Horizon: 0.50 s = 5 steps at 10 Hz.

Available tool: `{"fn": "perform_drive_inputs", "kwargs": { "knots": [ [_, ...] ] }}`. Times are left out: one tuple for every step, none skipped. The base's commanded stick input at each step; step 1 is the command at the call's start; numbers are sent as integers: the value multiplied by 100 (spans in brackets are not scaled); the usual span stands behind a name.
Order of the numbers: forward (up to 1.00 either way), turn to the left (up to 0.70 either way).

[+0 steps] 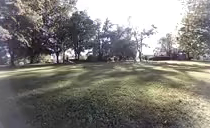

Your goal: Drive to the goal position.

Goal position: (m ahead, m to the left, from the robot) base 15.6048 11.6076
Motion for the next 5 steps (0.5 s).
{"fn": "perform_drive_inputs", "kwargs": {
  "knots": [
    [4,0],
    [4,0],
    [4,0],
    [4,0],
    [1,0]
  ]
}}
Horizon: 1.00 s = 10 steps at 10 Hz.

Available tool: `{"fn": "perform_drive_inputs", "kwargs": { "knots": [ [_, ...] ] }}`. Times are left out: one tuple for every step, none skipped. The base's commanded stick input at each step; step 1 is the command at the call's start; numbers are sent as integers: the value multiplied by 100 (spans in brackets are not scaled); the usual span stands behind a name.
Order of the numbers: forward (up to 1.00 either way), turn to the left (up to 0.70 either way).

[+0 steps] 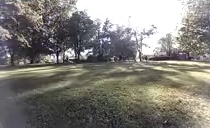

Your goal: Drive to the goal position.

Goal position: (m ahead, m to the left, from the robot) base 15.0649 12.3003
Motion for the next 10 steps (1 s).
{"fn": "perform_drive_inputs", "kwargs": {
  "knots": [
    [3,0],
    [1,0],
    [0,0],
    [2,0],
    [4,0],
    [4,0],
    [4,0],
    [4,0],
    [4,0],
    [4,0]
  ]
}}
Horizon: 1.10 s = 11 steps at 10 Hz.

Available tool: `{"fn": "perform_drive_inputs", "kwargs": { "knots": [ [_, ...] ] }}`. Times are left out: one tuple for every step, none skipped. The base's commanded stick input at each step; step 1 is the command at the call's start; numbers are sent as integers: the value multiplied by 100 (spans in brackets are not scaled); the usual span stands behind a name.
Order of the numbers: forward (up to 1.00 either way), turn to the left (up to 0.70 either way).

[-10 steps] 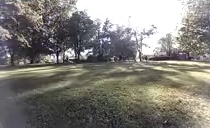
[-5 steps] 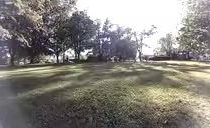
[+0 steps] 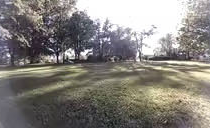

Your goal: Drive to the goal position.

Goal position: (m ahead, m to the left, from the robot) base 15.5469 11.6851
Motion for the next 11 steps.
{"fn": "perform_drive_inputs", "kwargs": {
  "knots": [
    [3,0],
    [1,0],
    [4,0],
    [4,0],
    [4,0],
    [1,0],
    [0,0],
    [44,0],
    [69,0],
    [70,0],
    [70,0]
  ]
}}
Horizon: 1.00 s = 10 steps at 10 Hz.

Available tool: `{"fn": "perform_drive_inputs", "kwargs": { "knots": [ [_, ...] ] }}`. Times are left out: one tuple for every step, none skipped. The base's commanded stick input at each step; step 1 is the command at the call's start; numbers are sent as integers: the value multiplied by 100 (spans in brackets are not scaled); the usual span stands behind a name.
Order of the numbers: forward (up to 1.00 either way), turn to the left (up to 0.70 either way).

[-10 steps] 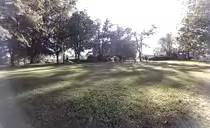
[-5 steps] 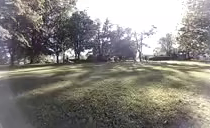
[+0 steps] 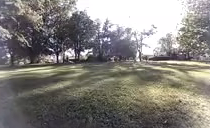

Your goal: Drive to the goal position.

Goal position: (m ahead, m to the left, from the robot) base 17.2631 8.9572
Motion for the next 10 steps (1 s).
{"fn": "perform_drive_inputs", "kwargs": {
  "knots": [
    [70,0],
    [70,0],
    [70,0],
    [70,0],
    [70,0],
    [70,0],
    [70,0],
    [50,0],
    [6,0],
    [4,0]
  ]
}}
